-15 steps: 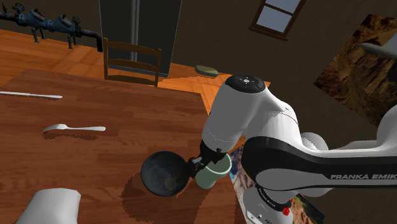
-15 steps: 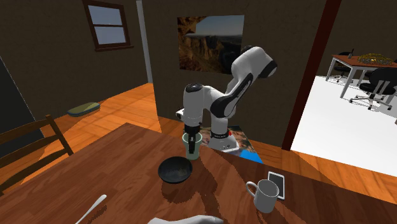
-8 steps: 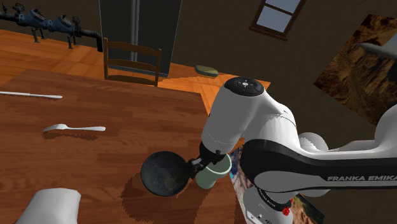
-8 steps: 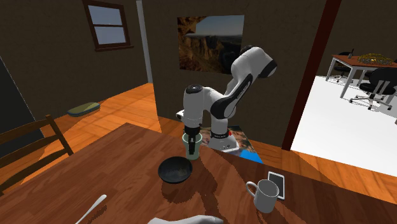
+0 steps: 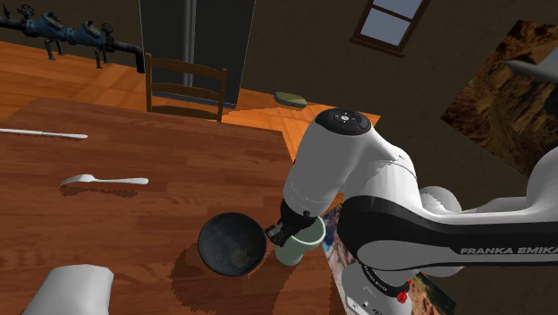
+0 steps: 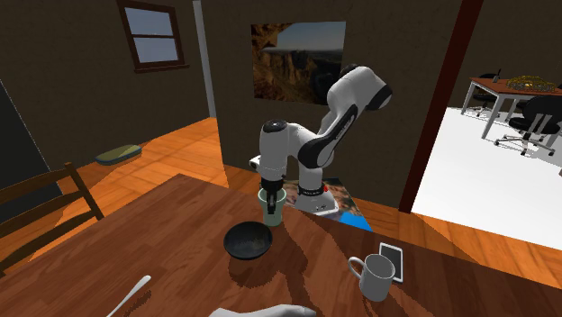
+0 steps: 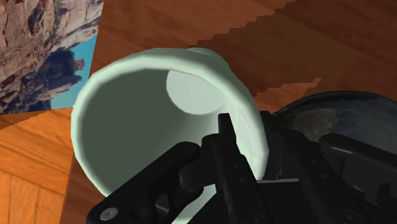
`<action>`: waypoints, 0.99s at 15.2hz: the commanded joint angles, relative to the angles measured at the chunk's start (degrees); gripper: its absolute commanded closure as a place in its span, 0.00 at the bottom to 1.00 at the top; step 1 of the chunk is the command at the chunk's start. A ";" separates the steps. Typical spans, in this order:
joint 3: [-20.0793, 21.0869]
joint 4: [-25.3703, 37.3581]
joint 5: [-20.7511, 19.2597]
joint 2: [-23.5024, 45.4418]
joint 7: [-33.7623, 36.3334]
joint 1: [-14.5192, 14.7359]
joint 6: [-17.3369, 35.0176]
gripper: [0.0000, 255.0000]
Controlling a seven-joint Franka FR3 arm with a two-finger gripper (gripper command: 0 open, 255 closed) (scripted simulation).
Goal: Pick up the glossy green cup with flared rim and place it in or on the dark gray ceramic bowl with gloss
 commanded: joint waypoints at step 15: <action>-5.24 6.36 -3.35 -4.35 -0.69 -0.05 -10.71 1.00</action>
